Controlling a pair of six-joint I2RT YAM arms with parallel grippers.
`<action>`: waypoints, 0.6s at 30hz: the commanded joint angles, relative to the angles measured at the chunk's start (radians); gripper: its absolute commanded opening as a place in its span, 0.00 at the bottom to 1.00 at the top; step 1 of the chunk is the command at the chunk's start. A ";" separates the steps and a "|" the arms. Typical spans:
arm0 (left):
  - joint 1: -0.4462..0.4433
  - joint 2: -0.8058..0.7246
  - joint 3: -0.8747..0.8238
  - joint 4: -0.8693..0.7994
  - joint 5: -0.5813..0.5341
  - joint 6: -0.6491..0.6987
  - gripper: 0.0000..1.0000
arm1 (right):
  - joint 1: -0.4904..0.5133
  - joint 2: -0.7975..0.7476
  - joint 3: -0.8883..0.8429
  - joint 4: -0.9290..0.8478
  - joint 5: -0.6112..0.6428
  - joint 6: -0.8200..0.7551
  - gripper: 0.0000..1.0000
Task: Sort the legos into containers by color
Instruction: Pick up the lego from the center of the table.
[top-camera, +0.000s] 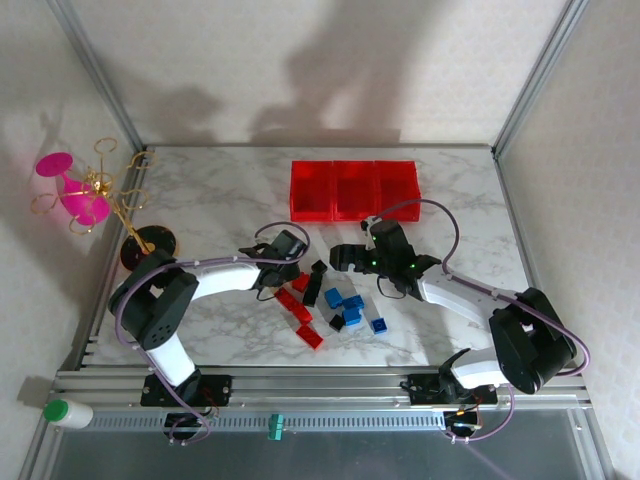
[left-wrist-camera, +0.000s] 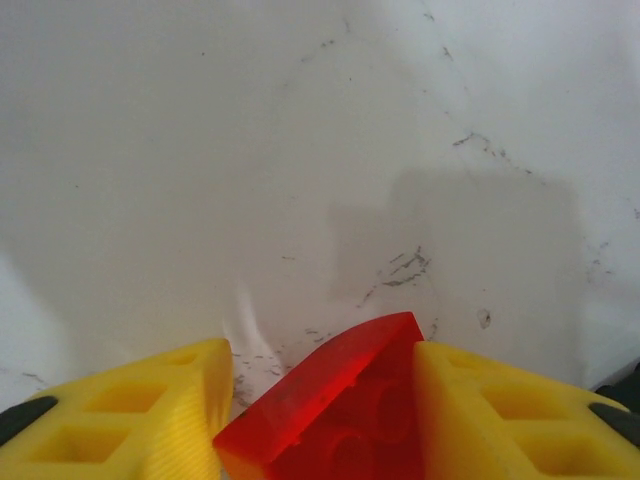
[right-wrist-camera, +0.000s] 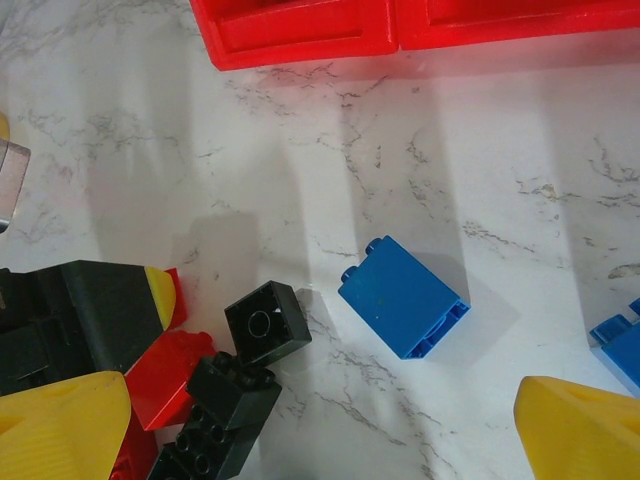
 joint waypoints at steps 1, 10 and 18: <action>-0.005 0.008 -0.003 0.000 -0.020 -0.008 0.47 | 0.008 0.007 0.016 0.003 0.017 -0.011 0.99; -0.005 -0.010 -0.002 -0.007 -0.039 -0.006 0.34 | 0.008 -0.001 0.016 -0.004 0.034 -0.008 0.99; -0.005 -0.037 0.003 -0.008 -0.047 -0.002 0.23 | 0.008 -0.016 0.018 -0.006 0.038 -0.001 0.99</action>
